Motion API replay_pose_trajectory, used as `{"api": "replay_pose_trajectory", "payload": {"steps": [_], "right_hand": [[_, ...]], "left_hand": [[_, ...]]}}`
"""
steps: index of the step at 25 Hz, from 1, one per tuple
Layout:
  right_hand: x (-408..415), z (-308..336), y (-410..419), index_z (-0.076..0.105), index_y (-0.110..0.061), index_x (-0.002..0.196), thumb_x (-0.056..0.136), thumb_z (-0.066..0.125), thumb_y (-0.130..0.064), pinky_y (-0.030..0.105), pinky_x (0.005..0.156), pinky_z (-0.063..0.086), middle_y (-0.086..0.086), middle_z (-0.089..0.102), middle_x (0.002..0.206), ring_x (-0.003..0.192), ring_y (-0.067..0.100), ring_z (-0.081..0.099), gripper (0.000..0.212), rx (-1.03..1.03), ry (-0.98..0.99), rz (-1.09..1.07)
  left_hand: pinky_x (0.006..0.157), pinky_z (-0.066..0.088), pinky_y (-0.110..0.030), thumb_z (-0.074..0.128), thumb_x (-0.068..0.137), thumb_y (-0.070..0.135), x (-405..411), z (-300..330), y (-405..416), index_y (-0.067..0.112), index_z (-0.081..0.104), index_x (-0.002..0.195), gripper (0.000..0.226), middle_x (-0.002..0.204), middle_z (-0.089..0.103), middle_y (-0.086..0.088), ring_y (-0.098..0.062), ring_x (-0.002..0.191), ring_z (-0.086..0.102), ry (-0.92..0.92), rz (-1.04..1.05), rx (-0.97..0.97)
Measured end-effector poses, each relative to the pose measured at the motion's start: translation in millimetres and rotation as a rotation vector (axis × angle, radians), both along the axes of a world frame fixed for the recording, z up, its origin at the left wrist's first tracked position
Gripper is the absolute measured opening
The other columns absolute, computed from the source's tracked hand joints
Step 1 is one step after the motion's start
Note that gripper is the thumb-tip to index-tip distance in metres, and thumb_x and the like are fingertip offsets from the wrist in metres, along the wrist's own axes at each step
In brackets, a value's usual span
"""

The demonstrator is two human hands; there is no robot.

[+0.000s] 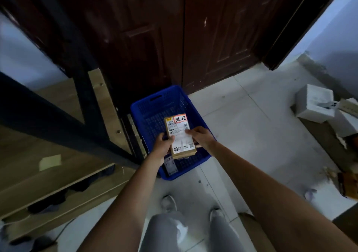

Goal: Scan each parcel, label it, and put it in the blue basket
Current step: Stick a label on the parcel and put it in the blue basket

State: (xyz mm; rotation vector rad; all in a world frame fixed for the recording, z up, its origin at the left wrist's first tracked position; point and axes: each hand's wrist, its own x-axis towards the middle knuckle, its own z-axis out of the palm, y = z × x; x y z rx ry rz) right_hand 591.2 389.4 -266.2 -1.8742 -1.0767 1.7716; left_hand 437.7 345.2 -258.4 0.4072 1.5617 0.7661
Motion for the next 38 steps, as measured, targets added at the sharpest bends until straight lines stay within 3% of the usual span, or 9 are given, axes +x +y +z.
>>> {"api": "replay_pose_trajectory", "payload": {"steps": [3, 9, 15, 21, 26, 28, 31, 35, 38], "right_hand": [[5, -64, 5, 0.058, -0.012, 0.107, 0.085, 0.068, -0.034, 0.045, 0.085, 0.058, 0.009, 0.07, 0.106, 0.092, 0.026, 0.07, 0.033, -0.009, -0.007, 0.014], [11, -220, 10, 0.057, -0.019, 0.104, 0.091, 0.062, -0.024, 0.051, 0.088, 0.055, 0.012, 0.068, 0.11, 0.094, 0.03, 0.068, 0.015, 0.001, -0.019, 0.099], [-6, -382, 60, 0.059, -0.013, 0.118, 0.09, 0.059, -0.032, 0.05, 0.085, 0.056, 0.012, 0.069, 0.112, 0.096, 0.03, 0.068, 0.034, 0.079, -0.132, 0.319], [-18, -511, 96, 0.056, -0.007, 0.127, 0.093, 0.057, -0.024, 0.047, 0.094, 0.052, 0.014, 0.063, 0.124, 0.108, 0.032, 0.063, 0.038, 0.113, -0.275, 0.519], [-26, -553, 109, 0.058, 0.006, 0.121, 0.088, 0.062, -0.005, 0.046, 0.096, 0.051, 0.021, 0.062, 0.124, 0.112, 0.035, 0.06, 0.035, 0.027, -0.314, 0.589], [-29, -563, 111, 0.054, 0.006, 0.123, 0.088, 0.06, -0.001, 0.047, 0.093, 0.052, 0.021, 0.061, 0.122, 0.112, 0.036, 0.06, 0.036, -0.042, -0.352, 0.616], [-36, -576, 109, 0.049, 0.002, 0.129, 0.091, 0.056, -0.002, 0.05, 0.095, 0.051, 0.021, 0.058, 0.128, 0.114, 0.036, 0.059, 0.039, -0.143, -0.352, 0.689], [-39, -589, 103, 0.041, 0.001, 0.139, 0.096, 0.05, -0.006, 0.049, 0.102, 0.045, 0.022, 0.051, 0.136, 0.123, 0.037, 0.052, 0.044, -0.232, -0.388, 0.743], [-39, -592, 100, 0.031, -0.003, 0.146, 0.097, 0.049, -0.01, 0.05, 0.104, 0.043, 0.021, 0.045, 0.141, 0.127, 0.038, 0.048, 0.052, -0.346, -0.386, 0.746]], "left_hand": [[0.086, 0.049, -0.039, 0.051, 0.098, 0.011, 11, -61, 1, 0.007, 0.045, 0.133, 0.035, 0.131, 0.058, -0.018, -0.034, 0.114, 0.059, 0.009, 0.043, -0.014], [0.095, 0.052, -0.048, 0.055, 0.097, 0.015, 30, -220, 2, 0.01, 0.056, 0.127, 0.031, 0.128, 0.062, -0.015, -0.034, 0.113, 0.061, 0.161, 0.057, -0.048], [0.087, 0.054, -0.036, 0.062, 0.093, 0.017, 13, -375, 39, 0.008, 0.064, 0.118, 0.027, 0.12, 0.067, -0.011, -0.029, 0.106, 0.065, 0.364, 0.015, 0.002], [0.091, 0.056, -0.042, 0.062, 0.091, 0.007, 3, -511, 64, 0.002, 0.064, 0.114, 0.024, 0.12, 0.066, -0.015, -0.03, 0.106, 0.066, 0.354, 0.002, -0.094], [0.086, 0.052, -0.035, 0.059, 0.093, 0.005, 5, -553, 68, 0.0, 0.058, 0.124, 0.031, 0.126, 0.062, -0.017, -0.03, 0.114, 0.061, 0.275, -0.059, -0.174], [0.091, 0.049, -0.036, 0.054, 0.095, 0.002, 5, -564, 67, 0.001, 0.054, 0.128, 0.034, 0.131, 0.058, -0.016, -0.031, 0.121, 0.057, 0.25, -0.113, -0.202], [0.098, 0.047, -0.039, 0.043, 0.098, 0.004, 8, -578, 63, 0.005, 0.049, 0.132, 0.035, 0.134, 0.054, -0.016, -0.032, 0.123, 0.053, 0.258, -0.228, -0.237], [0.09, 0.05, -0.038, 0.04, 0.098, 0.012, 6, -596, 63, 0.007, 0.051, 0.131, 0.034, 0.127, 0.057, -0.015, -0.026, 0.106, 0.056, 0.21, -0.279, -0.299], [0.097, 0.05, -0.04, 0.044, 0.097, 0.016, 6, -601, 63, 0.01, 0.051, 0.131, 0.036, 0.128, 0.057, -0.013, -0.027, 0.113, 0.056, 0.174, -0.342, -0.39]]}}
